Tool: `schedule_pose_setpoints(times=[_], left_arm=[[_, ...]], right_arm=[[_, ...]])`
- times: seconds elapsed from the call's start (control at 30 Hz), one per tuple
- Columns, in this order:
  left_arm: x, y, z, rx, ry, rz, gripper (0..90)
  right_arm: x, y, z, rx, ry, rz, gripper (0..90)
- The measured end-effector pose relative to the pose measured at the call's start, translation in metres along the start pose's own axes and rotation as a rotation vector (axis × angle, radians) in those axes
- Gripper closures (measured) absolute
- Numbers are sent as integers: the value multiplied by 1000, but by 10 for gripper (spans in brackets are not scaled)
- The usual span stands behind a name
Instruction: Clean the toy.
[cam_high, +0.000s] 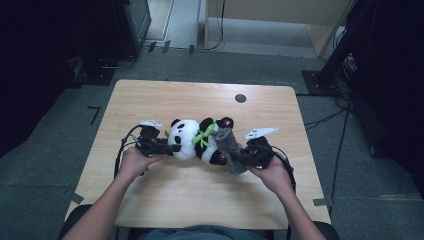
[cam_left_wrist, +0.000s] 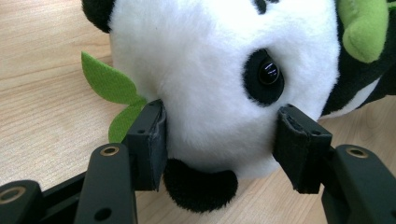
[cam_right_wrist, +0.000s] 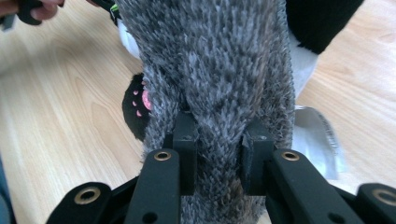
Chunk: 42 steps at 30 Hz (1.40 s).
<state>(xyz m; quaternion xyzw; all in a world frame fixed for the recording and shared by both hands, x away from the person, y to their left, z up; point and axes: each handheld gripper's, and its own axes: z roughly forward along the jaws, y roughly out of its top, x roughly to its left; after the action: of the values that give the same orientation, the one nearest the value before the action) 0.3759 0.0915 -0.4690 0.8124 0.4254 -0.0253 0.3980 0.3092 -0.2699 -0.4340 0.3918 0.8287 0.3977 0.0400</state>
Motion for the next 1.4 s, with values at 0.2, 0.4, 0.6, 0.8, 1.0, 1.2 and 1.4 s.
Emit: schedule_pose_setpoints(times=[0.2,0.4,0.6,0.8,1.0,1.2,1.4], left_arm=[[0,0,0,1,1,4,411],[0,0,0,-1,1,2,411],[0,0,0,-10,5,-1,411],[-1,0,0,-13,14,5,413],[-2,0,0,-13,15,8,413],[-4,0,0,-8,23,19,413],[-4,0,0,-6,24,22,414]], right_arm=[[-6,-7,5,-12,-10,-9,735],[-10,-15,14,38,-35,1,733],[-14,-15,11,44,-34,21,734],[-8,-3,-6,-44,-13,23,734],[8,18,-22,-94,7,-21,736],[27,33,-17,-83,34,-89,718],[30,32,3,-54,23,-99,675]])
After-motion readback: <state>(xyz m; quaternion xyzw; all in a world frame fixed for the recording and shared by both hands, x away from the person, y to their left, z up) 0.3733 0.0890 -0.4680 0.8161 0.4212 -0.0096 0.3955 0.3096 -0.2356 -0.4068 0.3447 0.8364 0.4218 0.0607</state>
